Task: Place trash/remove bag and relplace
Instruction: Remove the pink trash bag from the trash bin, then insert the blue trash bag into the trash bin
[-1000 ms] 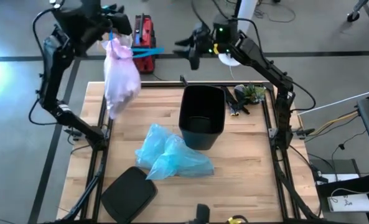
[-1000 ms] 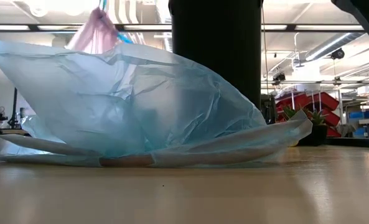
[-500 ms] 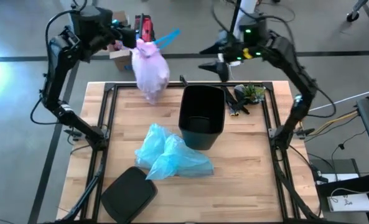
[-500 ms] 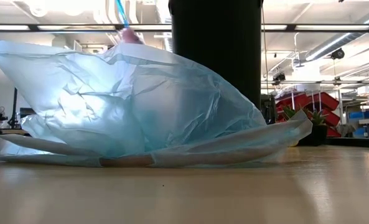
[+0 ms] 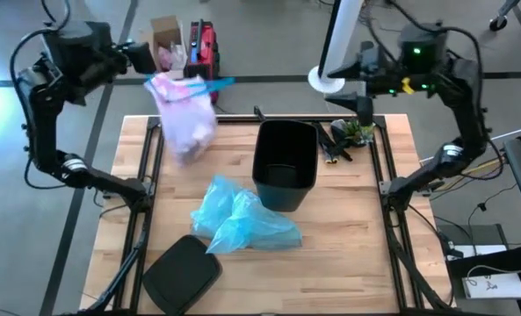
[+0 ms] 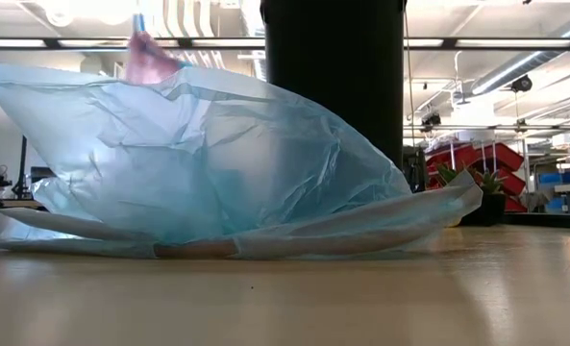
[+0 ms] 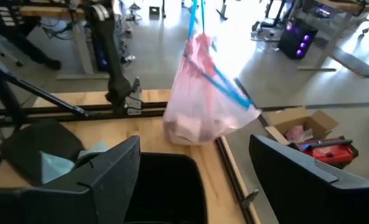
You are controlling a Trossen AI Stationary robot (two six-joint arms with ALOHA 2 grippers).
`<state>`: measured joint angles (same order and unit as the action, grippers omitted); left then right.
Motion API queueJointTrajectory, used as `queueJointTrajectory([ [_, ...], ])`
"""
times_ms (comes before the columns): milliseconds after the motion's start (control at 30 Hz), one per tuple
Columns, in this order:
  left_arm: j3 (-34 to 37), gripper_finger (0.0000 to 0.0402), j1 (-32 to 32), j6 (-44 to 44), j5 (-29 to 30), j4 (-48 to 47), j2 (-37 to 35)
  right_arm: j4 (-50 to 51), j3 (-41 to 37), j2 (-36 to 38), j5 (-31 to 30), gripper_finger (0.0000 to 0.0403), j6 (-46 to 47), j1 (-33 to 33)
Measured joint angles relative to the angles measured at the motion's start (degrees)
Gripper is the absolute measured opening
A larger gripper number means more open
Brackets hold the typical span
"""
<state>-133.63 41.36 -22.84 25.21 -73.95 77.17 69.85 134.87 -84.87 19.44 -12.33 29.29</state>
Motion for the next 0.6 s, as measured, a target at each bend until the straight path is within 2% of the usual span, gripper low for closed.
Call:
queueJointTrajectory([
  [100, 1.1, 0.0179, -0.6, -3.8, 0.0, -6.3, 0.6, 2.2, 0.0, 1.8, 0.0, 0.0285, 0.2, -1.1],
  [233, 6.1, 0.0182, -5.5, -11.3, -0.5, -13.8, 1.5, 6.3, -0.2, 3.8, 0.0, 0.0278, -0.5, -3.7],
  [433, 19.1, 0.0202, -15.9, -17.7, -0.8, -12.7, 1.4, 11.9, -2.2, 7.3, 0.0, 0.0278, 3.6, -9.9],
  [600, 30.2, 0.0235, -19.0, -19.0, -2.9, -11.6, 2.8, 11.6, -9.5, 12.7, -0.6, 0.0283, 10.9, -17.1],
])
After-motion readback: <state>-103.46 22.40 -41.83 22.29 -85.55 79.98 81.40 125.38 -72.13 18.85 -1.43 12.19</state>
